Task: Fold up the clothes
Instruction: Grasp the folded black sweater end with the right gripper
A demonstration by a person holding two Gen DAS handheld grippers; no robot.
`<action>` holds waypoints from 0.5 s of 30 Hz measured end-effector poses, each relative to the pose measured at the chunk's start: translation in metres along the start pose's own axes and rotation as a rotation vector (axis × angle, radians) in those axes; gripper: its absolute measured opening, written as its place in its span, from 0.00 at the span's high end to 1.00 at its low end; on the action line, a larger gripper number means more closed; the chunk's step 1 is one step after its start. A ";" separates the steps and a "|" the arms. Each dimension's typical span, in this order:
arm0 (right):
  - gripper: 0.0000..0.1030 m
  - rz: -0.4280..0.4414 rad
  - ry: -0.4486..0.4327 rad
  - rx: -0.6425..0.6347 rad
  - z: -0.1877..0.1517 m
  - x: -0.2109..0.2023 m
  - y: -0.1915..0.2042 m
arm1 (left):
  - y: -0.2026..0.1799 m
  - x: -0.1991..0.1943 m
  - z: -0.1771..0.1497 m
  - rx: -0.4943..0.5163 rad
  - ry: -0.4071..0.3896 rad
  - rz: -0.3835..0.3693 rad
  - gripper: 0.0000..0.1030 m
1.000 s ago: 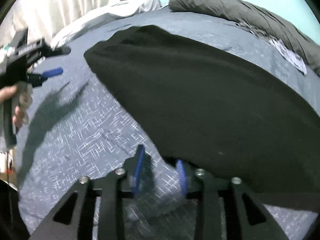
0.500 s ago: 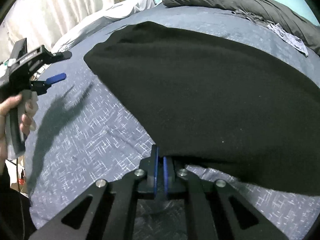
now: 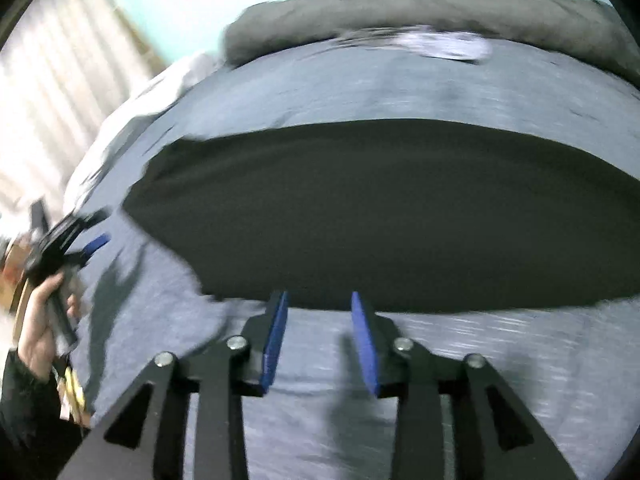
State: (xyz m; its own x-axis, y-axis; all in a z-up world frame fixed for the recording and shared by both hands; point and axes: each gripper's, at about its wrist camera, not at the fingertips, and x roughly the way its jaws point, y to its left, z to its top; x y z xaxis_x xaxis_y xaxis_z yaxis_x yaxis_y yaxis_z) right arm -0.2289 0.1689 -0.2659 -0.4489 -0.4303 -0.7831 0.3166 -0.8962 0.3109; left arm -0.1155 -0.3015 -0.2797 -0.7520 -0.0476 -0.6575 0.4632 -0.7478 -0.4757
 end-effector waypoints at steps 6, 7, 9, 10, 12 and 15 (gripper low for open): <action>0.50 -0.154 -0.079 0.263 0.001 -0.047 -0.118 | -0.012 0.009 -0.004 0.024 0.016 0.010 0.21; 0.50 -0.169 -0.091 0.317 0.000 -0.053 -0.138 | -0.014 0.011 -0.005 0.027 0.019 0.010 0.21; 0.49 -0.207 -0.119 0.420 -0.001 -0.066 -0.175 | -0.018 0.014 -0.005 0.032 0.021 0.012 0.21; 0.48 -0.223 -0.134 0.453 -0.001 -0.071 -0.190 | -0.021 0.015 -0.006 0.037 0.021 0.013 0.21; 0.45 -0.257 -0.165 0.517 -0.001 -0.083 -0.219 | -0.026 0.017 -0.007 0.052 0.018 0.018 0.21; 0.40 -0.297 -0.210 0.586 -0.001 -0.098 -0.256 | -0.034 0.021 -0.009 0.076 0.019 0.027 0.21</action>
State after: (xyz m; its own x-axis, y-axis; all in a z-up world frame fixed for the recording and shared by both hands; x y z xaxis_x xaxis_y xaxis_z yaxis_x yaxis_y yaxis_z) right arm -0.2655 0.4403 -0.2694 -0.6180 -0.1160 -0.7776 -0.3225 -0.8646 0.3853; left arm -0.1429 -0.2710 -0.2832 -0.7308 -0.0563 -0.6803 0.4454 -0.7945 -0.4127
